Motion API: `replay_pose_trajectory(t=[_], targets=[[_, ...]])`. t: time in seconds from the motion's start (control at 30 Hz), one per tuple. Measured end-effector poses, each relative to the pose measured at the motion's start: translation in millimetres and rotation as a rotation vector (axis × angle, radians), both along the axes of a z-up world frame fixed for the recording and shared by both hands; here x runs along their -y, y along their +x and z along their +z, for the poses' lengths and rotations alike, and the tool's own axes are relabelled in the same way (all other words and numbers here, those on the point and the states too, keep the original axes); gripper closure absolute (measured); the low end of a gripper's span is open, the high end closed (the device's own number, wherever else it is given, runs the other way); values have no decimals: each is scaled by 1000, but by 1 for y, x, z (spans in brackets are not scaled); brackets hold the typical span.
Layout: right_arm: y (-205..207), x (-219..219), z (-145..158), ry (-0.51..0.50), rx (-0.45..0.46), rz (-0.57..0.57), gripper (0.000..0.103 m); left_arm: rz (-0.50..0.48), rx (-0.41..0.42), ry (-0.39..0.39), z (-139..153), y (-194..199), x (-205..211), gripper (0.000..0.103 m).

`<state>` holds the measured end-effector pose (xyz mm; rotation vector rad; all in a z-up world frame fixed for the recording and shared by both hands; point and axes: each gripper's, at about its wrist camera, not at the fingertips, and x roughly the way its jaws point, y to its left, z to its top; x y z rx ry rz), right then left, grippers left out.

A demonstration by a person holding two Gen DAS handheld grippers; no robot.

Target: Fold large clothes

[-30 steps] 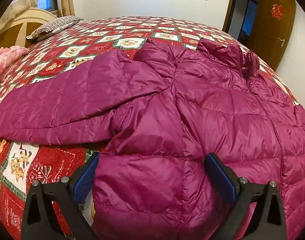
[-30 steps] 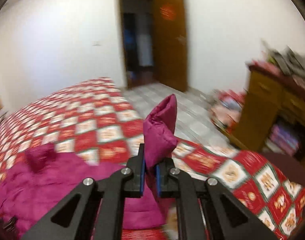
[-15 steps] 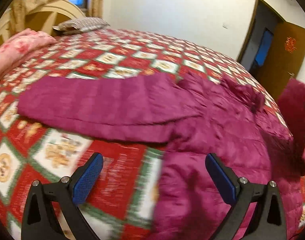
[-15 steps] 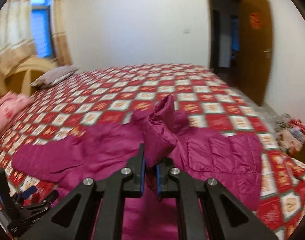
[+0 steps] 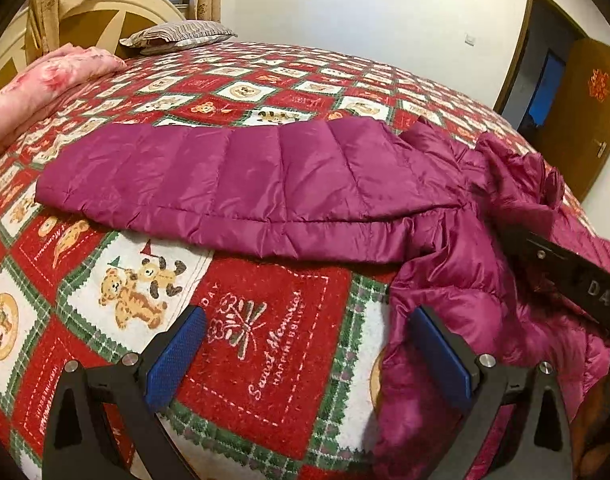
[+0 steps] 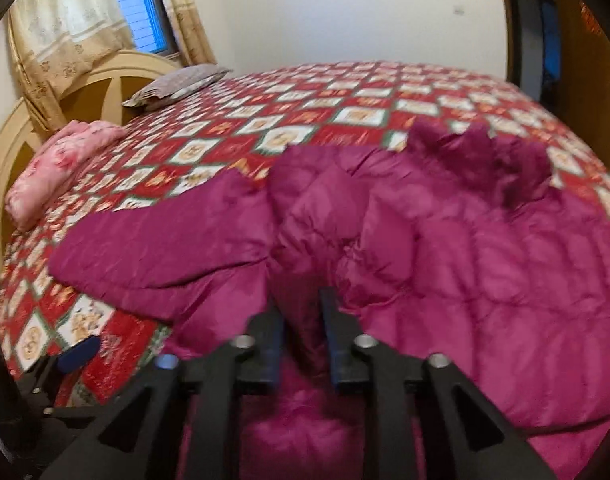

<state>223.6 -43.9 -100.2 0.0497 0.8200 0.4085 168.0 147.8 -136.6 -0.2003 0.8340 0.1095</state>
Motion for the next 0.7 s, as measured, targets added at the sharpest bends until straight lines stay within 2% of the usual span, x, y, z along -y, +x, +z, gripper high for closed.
replay_pose_trajectory(t=[0.03, 0.07, 0.17, 0.23, 0.3, 0.37, 0.43, 0.53, 0.7], targets=[[-1, 1, 3, 38, -13, 19, 44, 0, -2, 3, -1, 1, 1, 1], [-7, 6, 11, 93, -8, 29, 36, 0, -2, 1, 0, -2, 0, 1], [-26, 24, 43, 153, 48, 26, 36, -2, -6, -30, 6, -3, -5, 1], [-39, 43, 63, 146, 101, -3, 41, -13, 4, -46, 20, -1, -5, 1], [-47, 78, 80, 71, 179, -121, 44, -23, 51, -40, 41, -1, -1, 1], [-43, 114, 86, 4, 207, -246, 48, -47, 93, -17, 64, 4, 9, 1], [-34, 151, 83, -30, 183, -360, 50, -82, 118, 24, 83, 18, 27, 1], [-21, 188, 53, -60, 76, -448, 63, -105, 136, 101, 94, 42, 60, 1], [-23, 204, 2, -41, -44, -508, 63, -63, 28, 171, 57, 83, 97, 1]])
